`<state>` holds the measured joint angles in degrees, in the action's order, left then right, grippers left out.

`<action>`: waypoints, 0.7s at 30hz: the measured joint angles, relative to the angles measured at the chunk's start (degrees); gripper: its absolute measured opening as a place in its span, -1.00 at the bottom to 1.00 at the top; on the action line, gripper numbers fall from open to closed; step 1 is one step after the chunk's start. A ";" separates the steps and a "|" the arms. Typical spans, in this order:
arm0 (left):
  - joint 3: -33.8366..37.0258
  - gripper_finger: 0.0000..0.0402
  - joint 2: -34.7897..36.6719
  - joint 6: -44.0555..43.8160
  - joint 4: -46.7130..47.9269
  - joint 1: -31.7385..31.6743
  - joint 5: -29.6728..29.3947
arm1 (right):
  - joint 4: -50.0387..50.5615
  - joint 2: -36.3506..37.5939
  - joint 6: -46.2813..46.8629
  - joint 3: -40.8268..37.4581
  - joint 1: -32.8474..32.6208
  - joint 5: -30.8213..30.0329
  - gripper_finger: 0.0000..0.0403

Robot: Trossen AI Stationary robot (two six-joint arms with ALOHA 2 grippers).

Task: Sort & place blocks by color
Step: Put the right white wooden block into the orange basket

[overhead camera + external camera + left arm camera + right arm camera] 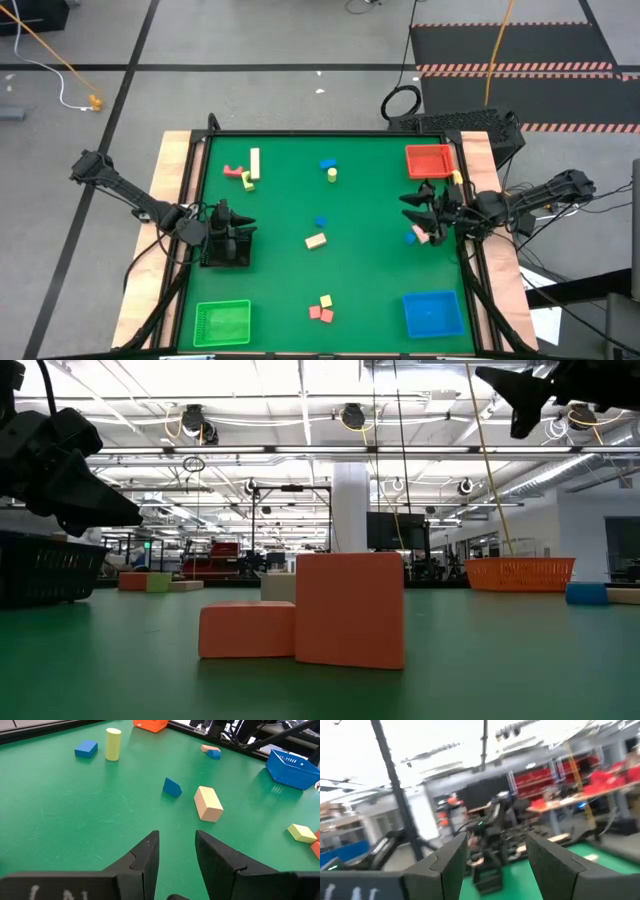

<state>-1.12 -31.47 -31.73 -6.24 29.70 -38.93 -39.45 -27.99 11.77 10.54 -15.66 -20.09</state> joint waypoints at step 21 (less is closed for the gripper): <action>0.00 -0.37 -0.01 0.00 0.02 0.02 0.00 | 75.24 -13.15 28.11 27.88 6.02 -8.21 -0.03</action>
<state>-1.12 -31.48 -31.73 -6.22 29.71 -38.92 35.79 -41.14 39.88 38.42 -9.64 -28.31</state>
